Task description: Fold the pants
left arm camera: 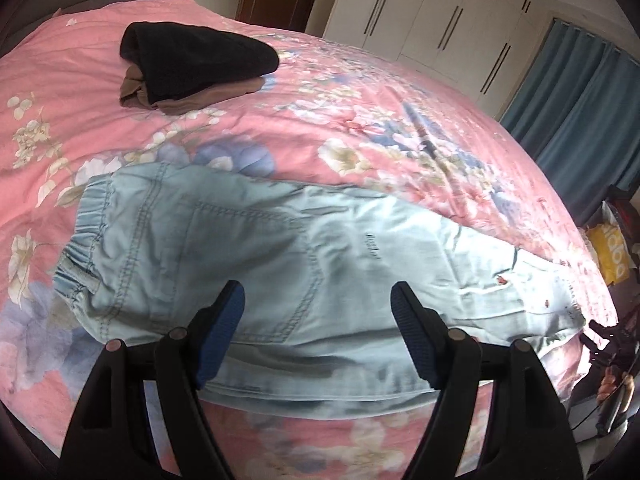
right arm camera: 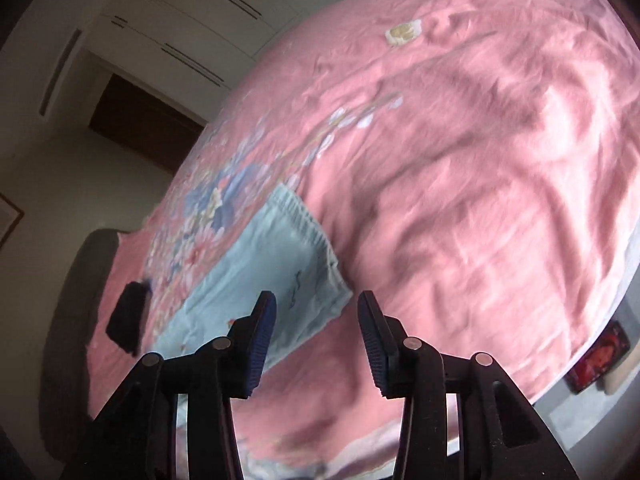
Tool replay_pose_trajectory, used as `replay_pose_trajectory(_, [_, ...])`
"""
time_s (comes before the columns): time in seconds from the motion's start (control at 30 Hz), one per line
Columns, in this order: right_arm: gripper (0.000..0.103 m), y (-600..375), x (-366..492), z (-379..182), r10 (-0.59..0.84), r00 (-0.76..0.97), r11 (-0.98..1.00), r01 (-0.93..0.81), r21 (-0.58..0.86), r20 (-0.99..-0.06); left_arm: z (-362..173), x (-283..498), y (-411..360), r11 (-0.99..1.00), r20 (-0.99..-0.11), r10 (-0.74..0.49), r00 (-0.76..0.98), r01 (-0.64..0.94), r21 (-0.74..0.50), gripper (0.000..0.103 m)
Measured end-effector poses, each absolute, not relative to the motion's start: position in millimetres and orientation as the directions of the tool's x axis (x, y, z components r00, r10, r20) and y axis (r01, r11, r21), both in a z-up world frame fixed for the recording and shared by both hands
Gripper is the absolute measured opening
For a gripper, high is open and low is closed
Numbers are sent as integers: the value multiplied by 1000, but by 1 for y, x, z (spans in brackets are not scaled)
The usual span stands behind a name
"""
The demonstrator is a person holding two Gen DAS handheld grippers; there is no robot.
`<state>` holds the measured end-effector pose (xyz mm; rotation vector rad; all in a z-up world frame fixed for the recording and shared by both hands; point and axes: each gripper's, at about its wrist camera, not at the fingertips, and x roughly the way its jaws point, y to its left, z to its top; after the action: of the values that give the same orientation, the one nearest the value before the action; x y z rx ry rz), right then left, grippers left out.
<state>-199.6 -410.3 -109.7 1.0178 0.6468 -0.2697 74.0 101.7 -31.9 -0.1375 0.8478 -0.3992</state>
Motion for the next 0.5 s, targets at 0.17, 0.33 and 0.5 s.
replay_pose_trajectory(0.17, [42,-400,-180,-128,103,791,483,490,726,-603,-20,62,65,883,-690,-457,561,376,-279,77])
replay_pose_trajectory(0.33, [21,-399,-180,-127,16,818,443,510,737,-575,-26,57,40,855,-711,-502,492,403,-325,77])
replay_pose_trajectory(0.5, [7,-378,-164,-85,-121,776,626,543,559,-619,-21,56,20,766,-667,-634,392,437,-472,77])
